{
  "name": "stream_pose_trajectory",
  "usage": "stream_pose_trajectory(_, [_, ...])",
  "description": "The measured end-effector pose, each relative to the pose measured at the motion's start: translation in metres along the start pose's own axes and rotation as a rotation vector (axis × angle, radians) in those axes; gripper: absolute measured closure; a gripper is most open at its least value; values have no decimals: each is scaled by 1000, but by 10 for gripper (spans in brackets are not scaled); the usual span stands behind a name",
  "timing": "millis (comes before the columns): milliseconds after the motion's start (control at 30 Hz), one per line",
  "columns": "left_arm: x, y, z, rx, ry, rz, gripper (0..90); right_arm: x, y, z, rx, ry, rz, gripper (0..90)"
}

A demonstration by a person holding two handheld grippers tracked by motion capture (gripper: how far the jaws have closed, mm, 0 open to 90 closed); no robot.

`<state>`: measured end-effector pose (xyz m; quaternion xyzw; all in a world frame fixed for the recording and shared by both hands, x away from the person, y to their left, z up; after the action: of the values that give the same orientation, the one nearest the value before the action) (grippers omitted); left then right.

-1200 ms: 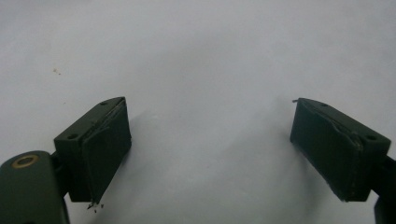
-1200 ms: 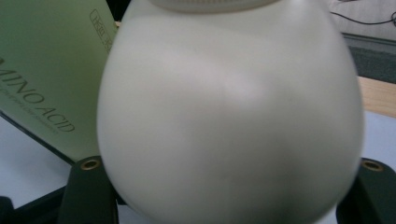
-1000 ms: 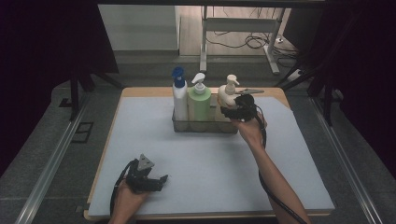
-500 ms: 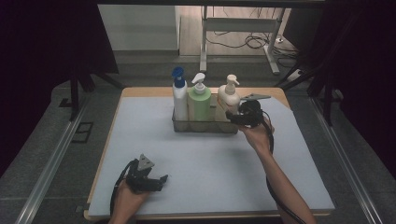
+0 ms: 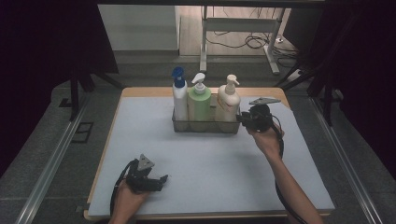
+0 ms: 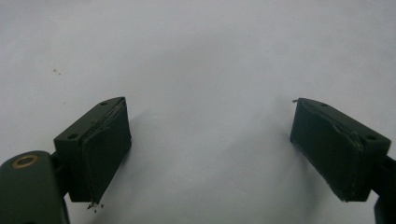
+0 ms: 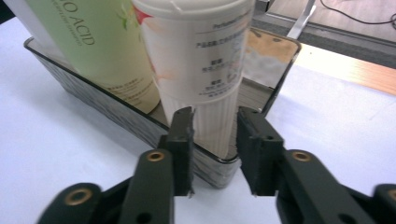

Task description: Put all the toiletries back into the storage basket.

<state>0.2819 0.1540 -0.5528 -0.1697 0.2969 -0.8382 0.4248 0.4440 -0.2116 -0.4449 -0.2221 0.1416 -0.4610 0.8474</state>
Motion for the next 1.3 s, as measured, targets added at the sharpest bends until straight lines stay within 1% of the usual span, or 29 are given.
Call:
stream_pose_trajectory(33, [0,0,0,0,0,0,121,0,0,0,0,0,0,702])
stream_pose_trajectory(67, [0,0,0,2,-2,0,121,2,-2,0,6,2,-6,749])
stream_pose_trajectory(100, [0,0,0,2,-2,0,121,2,-2,0,6,2,-6,749])
stream_pose_trajectory(167, [0,0,0,0,1,0,121,5,-2,1,-3,3,-3,804])
stream_pose_trajectory(200, [0,0,0,0,0,0,121,5,-2,1,-3,3,-3,804])
stream_pose_trajectory(267, [0,0,0,1,-1,0,121,7,-1,1,-8,6,-11,834])
stream_pose_trajectory(333, [0,0,0,4,-4,0,121,10,0,2,-8,22,-14,863])
stream_pose_trajectory(367, [0,0,0,3,-4,0,121,12,2,2,-13,27,-18,882])
stream_pose_trajectory(400, [0,0,0,1,-1,0,121,15,4,3,-19,23,-33,892])
stream_pose_trajectory(533, [0,0,0,3,-4,0,121,20,8,3,-8,35,-37,893])
stream_pose_trajectory(600, [0,0,0,4,-4,0,121,24,10,3,5,28,-41,893])
stream_pose_trajectory(667, [0,0,0,3,-4,0,121,29,14,2,1,19,-32,893])
stream_pose_trajectory(700, [0,0,0,3,-4,0,121,29,14,2,1,19,-32,893])
stream_pose_trajectory(733, [0,0,0,3,-4,0,121,31,17,2,-6,37,-38,893])
stream_pose_trajectory(767, [0,0,0,4,-4,0,121,31,17,2,-6,37,-38,893])
stream_pose_trajectory(833, [0,0,0,3,-5,0,121,31,21,3,1,59,-37,893])
stream_pose_trajectory(867, [0,0,0,3,-5,0,121,31,21,3,1,59,-37,893])
stream_pose_trajectory(900, [0,0,0,4,-4,0,121,30,24,3,-7,63,-38,894])
stream_pose_trajectory(1100, [0,0,0,4,-4,0,121,27,34,2,-28,64,-40,894])
stream_pose_trajectory(1200, [0,0,0,3,-4,0,121,26,42,0,-40,61,-40,894])
stream_pose_trajectory(1300, [0,0,0,4,-5,0,121,26,45,0,-42,62,-36,894])
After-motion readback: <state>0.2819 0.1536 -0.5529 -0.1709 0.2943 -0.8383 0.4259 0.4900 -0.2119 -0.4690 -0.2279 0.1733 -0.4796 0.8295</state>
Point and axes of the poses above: each handheld gripper's, and its own axes: y roughly forward along the jaws, z roughly out of its top, x roughly to its right, the point moved 4 cm from there along y, roughly forward along the jaws, and after that the axes turned 7 degrees about x, right-handed, at the moved point
